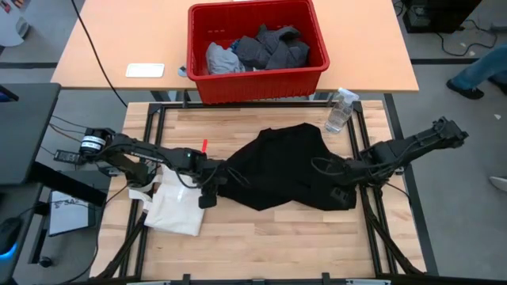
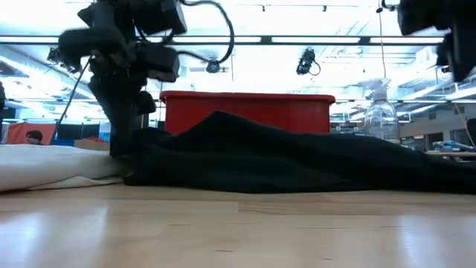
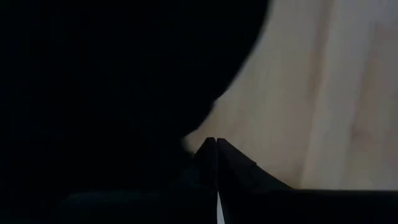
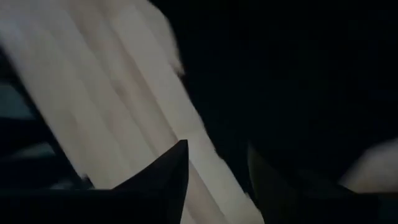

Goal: Fold Laundry from Bin
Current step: Fold the black shirt

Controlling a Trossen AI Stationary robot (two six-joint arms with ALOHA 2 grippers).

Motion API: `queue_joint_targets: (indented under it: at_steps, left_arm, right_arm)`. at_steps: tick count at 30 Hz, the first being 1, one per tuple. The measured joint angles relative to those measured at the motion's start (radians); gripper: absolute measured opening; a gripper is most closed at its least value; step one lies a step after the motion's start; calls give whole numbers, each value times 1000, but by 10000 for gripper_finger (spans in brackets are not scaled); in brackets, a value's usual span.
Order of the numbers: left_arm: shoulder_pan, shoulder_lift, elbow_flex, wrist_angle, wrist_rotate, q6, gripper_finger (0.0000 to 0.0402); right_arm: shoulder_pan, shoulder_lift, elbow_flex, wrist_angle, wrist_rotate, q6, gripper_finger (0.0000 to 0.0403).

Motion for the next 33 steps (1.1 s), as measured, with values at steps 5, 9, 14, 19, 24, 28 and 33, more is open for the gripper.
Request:
queue_joint_targets:
  at_steps: [5, 9, 14, 19, 24, 28, 33]
  left_arm:
    - [-78, 0, 19, 77, 4, 0, 2]
    - [-118, 9, 20, 294, 3, 6, 2]
    - [-136, 75, 22, 535, -32, 67, 10]
    - [-173, 169, 22, 554, -121, 186, 68]
    - [-199, 261, 21, 594, -182, 310, 136]
    - [-198, 332, 21, 672, -185, 385, 153]
    - [-181, 385, 21, 735, -246, 407, 143]
  right_arm:
    - [64, 62, -9, 200, 0, -25, 157]
    - [77, 151, -28, 298, -8, -26, 147]
    - [89, 249, -31, 407, -10, 48, 138]
    - [153, 295, -31, 479, -6, 194, 137]
    - [235, 296, -31, 489, 48, 358, 137]
    - [282, 296, -31, 493, 67, 467, 137]
    - [318, 296, -31, 524, 78, 571, 137]
